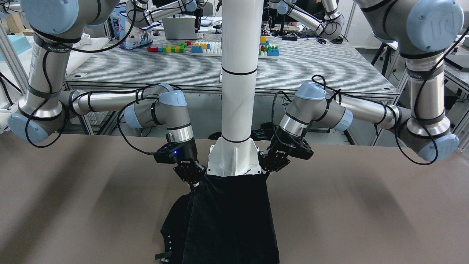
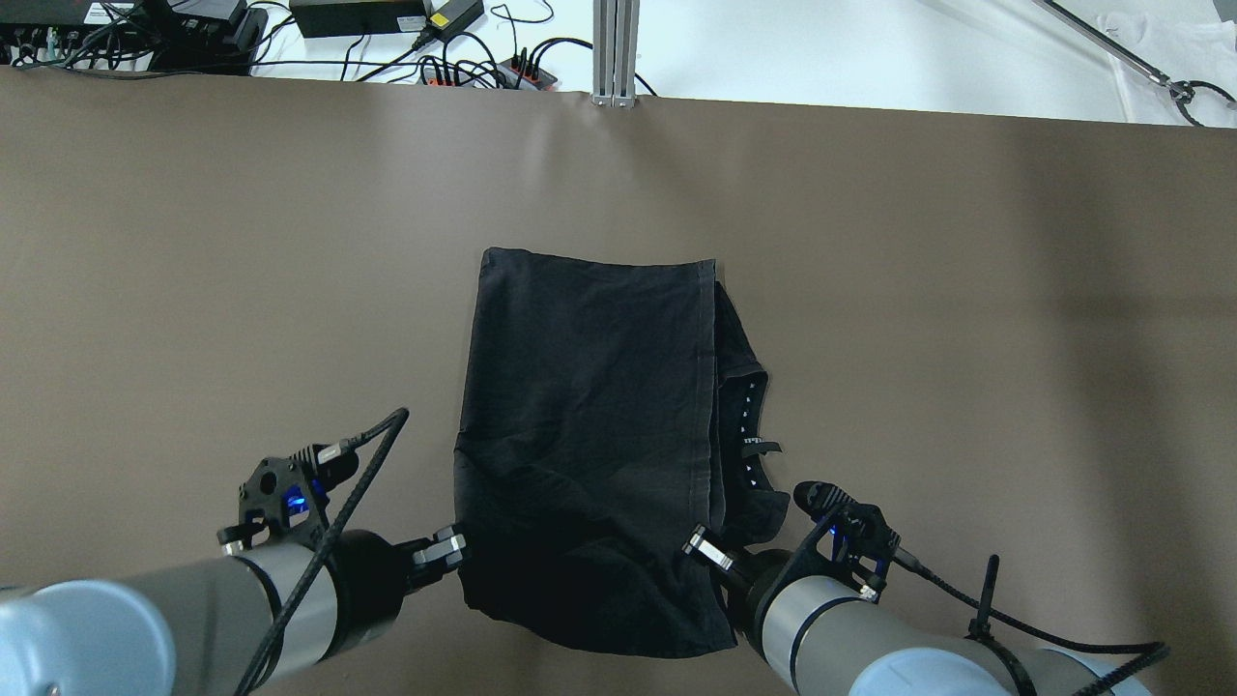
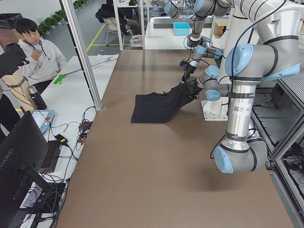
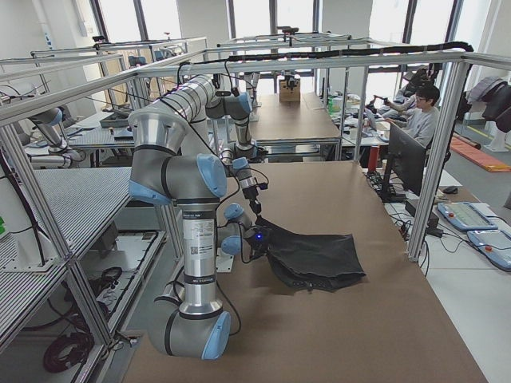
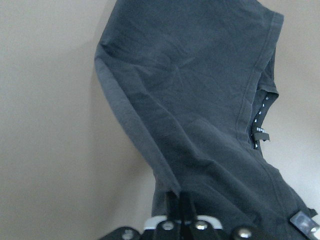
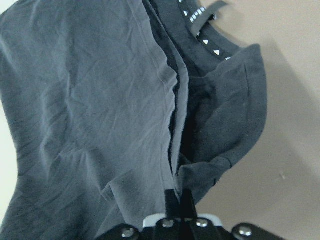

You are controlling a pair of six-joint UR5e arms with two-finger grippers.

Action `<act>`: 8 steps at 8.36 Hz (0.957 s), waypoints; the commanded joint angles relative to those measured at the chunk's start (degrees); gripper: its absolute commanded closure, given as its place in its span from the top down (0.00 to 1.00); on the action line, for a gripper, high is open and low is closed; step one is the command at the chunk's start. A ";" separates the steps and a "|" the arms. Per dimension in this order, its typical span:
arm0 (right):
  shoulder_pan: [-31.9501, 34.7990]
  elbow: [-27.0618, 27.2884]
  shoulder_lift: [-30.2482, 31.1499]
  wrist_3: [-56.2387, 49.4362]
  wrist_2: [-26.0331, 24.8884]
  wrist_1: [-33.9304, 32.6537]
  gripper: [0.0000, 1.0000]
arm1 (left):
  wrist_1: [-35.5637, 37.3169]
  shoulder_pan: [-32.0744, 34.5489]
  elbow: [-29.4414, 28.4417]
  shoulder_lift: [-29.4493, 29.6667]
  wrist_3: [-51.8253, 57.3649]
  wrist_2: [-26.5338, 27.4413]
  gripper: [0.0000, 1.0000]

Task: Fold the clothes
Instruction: 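Lift both held corners and carry them over the shirt toward its far end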

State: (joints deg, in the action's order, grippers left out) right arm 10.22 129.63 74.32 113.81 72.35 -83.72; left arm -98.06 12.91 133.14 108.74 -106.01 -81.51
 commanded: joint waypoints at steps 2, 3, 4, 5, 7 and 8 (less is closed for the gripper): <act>11.01 -6.99 -7.49 -2.70 1.56 -2.68 0.00 | 11.82 16.14 -10.51 14.64 6.94 -12.16 0.00; 13.66 -8.94 -9.09 -6.20 1.56 -2.59 0.00 | 12.10 19.05 -12.62 15.35 9.66 -13.92 0.00; 15.77 -10.78 -10.32 -7.54 1.65 -2.50 0.00 | 12.10 20.90 -15.34 15.54 11.16 -14.29 0.00; 17.36 -14.54 -12.68 -7.90 1.74 -2.50 0.00 | 12.10 22.66 -18.76 17.10 13.00 -14.29 0.00; 19.65 -24.63 -19.26 -8.34 2.09 -2.06 0.00 | 11.41 25.92 -26.67 20.97 16.43 -14.47 0.00; 20.36 -28.78 -21.91 -8.43 2.09 -1.36 0.00 | 11.14 26.80 -30.62 23.08 17.23 -14.47 0.00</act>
State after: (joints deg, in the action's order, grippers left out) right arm 28.73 109.47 57.95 105.76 74.32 -85.95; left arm -86.31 37.41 109.89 128.17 -91.15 -95.84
